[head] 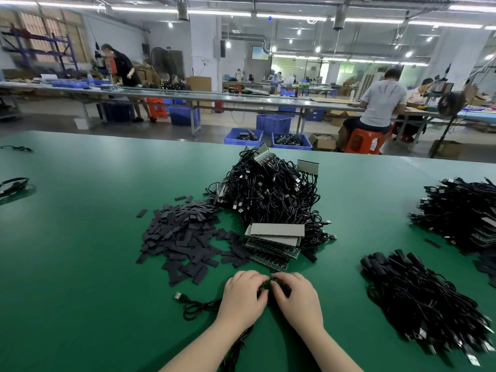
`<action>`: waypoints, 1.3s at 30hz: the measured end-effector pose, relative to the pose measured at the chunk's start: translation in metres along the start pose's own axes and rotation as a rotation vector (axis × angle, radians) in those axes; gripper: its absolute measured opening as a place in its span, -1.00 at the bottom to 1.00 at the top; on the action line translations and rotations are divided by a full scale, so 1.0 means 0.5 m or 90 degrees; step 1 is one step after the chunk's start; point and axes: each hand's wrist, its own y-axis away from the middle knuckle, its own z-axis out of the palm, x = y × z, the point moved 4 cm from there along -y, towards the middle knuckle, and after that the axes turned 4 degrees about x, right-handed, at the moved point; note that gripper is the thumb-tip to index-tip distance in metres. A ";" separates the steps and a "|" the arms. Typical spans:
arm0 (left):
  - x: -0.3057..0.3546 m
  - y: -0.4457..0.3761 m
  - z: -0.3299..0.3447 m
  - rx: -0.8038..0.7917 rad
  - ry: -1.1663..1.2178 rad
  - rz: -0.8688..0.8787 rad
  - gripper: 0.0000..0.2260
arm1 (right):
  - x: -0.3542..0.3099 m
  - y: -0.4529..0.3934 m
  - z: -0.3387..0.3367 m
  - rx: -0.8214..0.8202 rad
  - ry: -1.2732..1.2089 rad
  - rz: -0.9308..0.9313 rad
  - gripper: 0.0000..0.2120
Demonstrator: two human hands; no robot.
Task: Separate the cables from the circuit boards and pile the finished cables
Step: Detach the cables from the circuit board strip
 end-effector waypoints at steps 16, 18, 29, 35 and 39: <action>-0.028 -0.063 -0.057 -0.038 0.401 -0.216 -0.72 | 0.019 -0.003 -0.009 -0.011 -0.133 0.095 -0.82; -0.030 -0.079 -0.069 -0.078 0.481 -0.248 -0.81 | 0.018 -0.002 -0.012 -0.016 -0.139 0.108 -0.82; -0.050 -0.120 -0.135 -0.017 0.656 -0.276 -0.90 | 0.014 -0.001 -0.013 -0.039 -0.126 0.117 -0.74; -0.030 -0.139 -0.167 0.045 0.963 -0.363 -0.85 | 0.014 0.000 -0.013 -0.027 -0.112 0.109 -0.86; -0.033 -0.154 -0.206 0.033 1.185 -0.414 -0.93 | 0.012 0.002 -0.012 -0.021 -0.107 0.108 -0.90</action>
